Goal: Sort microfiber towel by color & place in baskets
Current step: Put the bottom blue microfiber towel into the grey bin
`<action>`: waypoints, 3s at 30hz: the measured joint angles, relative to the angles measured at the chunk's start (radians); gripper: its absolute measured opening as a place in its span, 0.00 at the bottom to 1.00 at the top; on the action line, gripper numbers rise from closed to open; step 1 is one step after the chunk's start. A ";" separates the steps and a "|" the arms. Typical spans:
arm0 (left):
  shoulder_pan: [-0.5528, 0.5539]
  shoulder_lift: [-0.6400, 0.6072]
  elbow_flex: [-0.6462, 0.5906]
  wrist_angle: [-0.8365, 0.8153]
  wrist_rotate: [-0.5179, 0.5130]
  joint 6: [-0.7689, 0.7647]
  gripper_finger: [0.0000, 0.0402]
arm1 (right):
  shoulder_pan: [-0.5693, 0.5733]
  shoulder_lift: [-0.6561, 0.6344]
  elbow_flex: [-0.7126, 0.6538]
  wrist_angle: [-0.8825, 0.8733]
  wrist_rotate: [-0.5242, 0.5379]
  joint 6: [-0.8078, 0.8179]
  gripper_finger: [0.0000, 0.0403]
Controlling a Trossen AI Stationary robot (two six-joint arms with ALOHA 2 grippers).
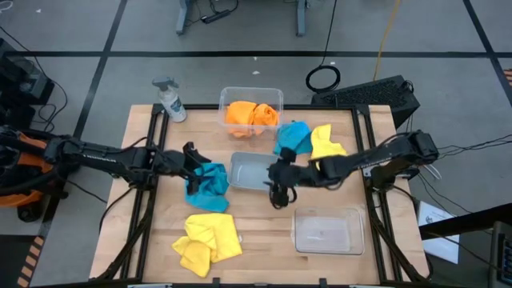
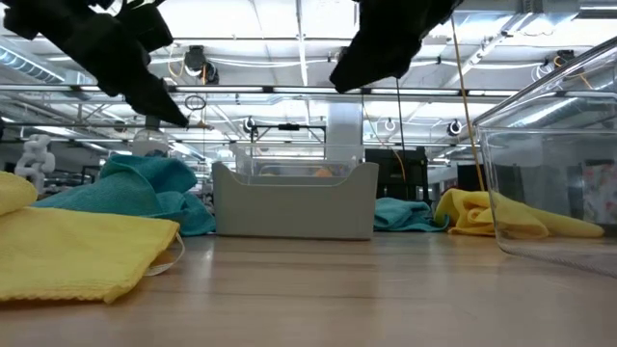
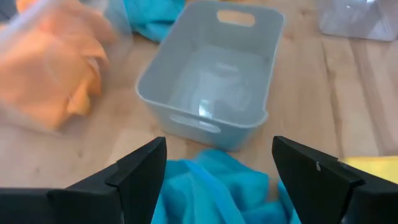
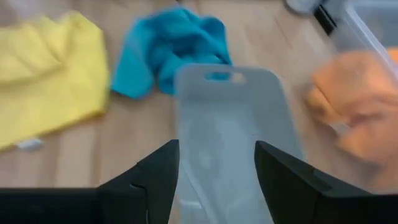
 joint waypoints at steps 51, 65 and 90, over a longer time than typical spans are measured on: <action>-0.284 0.458 -0.169 0.182 -0.186 -0.274 0.24 | 0.133 0.000 -0.153 0.441 -0.007 -0.083 0.50; -0.284 0.366 -0.070 -0.024 -0.204 -0.218 0.05 | 0.133 0.018 -0.152 0.500 -0.006 -0.106 0.50; -0.361 0.221 0.300 -0.325 -0.276 -0.035 0.05 | 0.098 0.346 -0.094 1.002 -0.045 -0.482 0.63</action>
